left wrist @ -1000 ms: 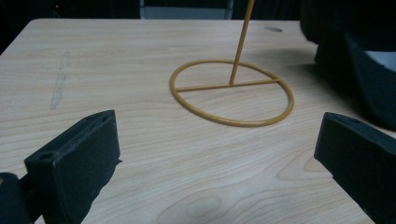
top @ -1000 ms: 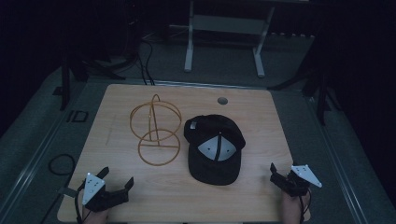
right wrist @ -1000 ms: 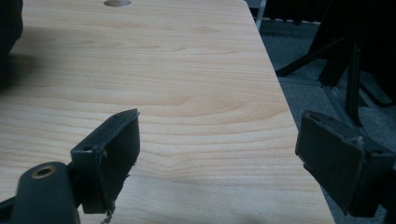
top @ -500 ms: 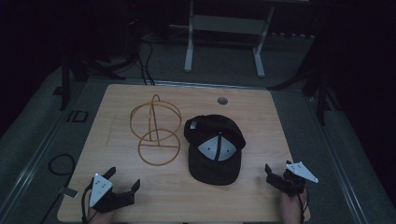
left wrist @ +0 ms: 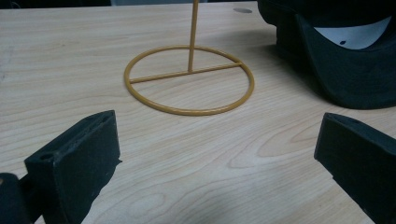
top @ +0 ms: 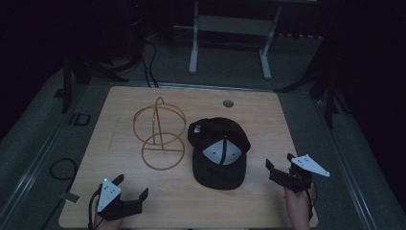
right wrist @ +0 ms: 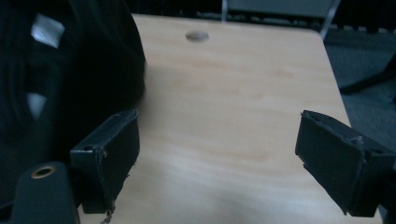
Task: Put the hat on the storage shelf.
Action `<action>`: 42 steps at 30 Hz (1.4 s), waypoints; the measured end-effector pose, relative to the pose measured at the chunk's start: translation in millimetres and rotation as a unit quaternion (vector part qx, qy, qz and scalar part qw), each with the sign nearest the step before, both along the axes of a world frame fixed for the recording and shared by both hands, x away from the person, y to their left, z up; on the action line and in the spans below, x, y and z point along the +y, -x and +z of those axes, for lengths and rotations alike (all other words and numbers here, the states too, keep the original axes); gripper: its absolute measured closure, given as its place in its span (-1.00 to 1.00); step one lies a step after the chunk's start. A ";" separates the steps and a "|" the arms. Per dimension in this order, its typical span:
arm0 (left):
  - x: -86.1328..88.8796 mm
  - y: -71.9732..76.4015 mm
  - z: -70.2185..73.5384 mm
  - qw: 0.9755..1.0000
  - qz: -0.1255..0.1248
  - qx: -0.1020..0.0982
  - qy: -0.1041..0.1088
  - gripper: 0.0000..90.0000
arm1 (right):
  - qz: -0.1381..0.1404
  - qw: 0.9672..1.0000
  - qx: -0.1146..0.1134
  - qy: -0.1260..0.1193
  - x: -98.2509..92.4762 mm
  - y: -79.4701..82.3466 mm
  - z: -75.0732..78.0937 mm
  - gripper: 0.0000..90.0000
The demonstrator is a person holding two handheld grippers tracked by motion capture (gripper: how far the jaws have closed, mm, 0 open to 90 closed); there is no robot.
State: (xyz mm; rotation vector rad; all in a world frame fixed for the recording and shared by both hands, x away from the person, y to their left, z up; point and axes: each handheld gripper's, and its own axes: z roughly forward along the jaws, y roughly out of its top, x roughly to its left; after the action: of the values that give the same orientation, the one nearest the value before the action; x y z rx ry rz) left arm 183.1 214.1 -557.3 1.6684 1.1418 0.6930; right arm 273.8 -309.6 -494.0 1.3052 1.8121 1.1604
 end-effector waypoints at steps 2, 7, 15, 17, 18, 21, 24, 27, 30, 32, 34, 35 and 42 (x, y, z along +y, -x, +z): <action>-0.2 0.8 0.9 1.000 0.001 -0.003 -0.001 -0.99 | 0.001 1.000 -0.005 -0.002 2.0 -1.0 4.7 -0.70; -1.1 6.0 5.2 1.000 0.006 -0.025 -0.018 -0.99 | 0.029 0.999 -0.024 0.007 13.7 -11.0 28.5 -0.72; -3.5 5.4 3.9 1.000 -0.010 -0.021 -0.022 -0.99 | 0.077 0.997 -0.025 -0.008 34.6 -23.5 53.4 -0.73; -3.7 5.4 3.9 0.999 -0.009 -0.021 -0.023 -0.99 | 0.093 0.995 -0.014 -0.010 40.7 -27.1 55.9 -0.73; -3.3 5.3 3.7 1.000 -0.011 -0.019 -0.023 -0.99 | 0.102 0.995 -0.014 -0.009 44.2 -28.4 57.2 -0.73; -3.3 4.9 2.5 0.999 -0.011 -0.018 -0.027 -0.99 | 0.110 0.994 -0.011 0.002 55.8 -33.6 61.0 -0.70; -2.9 5.3 2.3 0.999 -0.013 -0.017 -0.025 -0.99 | 0.124 0.992 -0.011 0.003 66.1 -40.0 64.8 -0.71; -2.8 5.6 3.2 0.999 -0.015 -0.019 -0.022 -0.99 | 0.133 0.991 -0.006 0.004 75.0 -48.8 68.0 -0.72; -2.8 5.9 3.2 0.999 -0.015 -0.020 -0.023 -0.99 | 0.136 0.991 -0.002 0.014 83.8 -58.6 70.2 -0.71; -2.5 5.9 3.4 0.999 -0.017 -0.019 -0.022 -0.99 | 0.138 0.990 -0.002 0.015 86.5 -61.5 70.7 -0.71; -2.2 6.0 3.7 0.999 -0.015 -0.020 -0.023 -0.98 | 0.143 0.990 0.003 0.018 92.1 -67.8 71.0 -0.70; -2.1 5.7 3.8 0.999 -0.018 -0.019 -0.021 -0.98 | 0.144 0.989 0.006 0.023 95.0 -70.9 70.7 -0.69; -2.3 5.6 2.9 0.999 -0.024 -0.015 -0.022 -0.99 | 0.142 0.988 0.044 0.038 108.6 -95.0 58.2 -0.55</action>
State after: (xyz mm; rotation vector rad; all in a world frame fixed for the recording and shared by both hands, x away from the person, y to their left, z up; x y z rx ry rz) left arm 177.5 211.7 -554.4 1.7112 1.0681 0.7151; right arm 368.8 -200.9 -435.9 1.0940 2.1390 1.1824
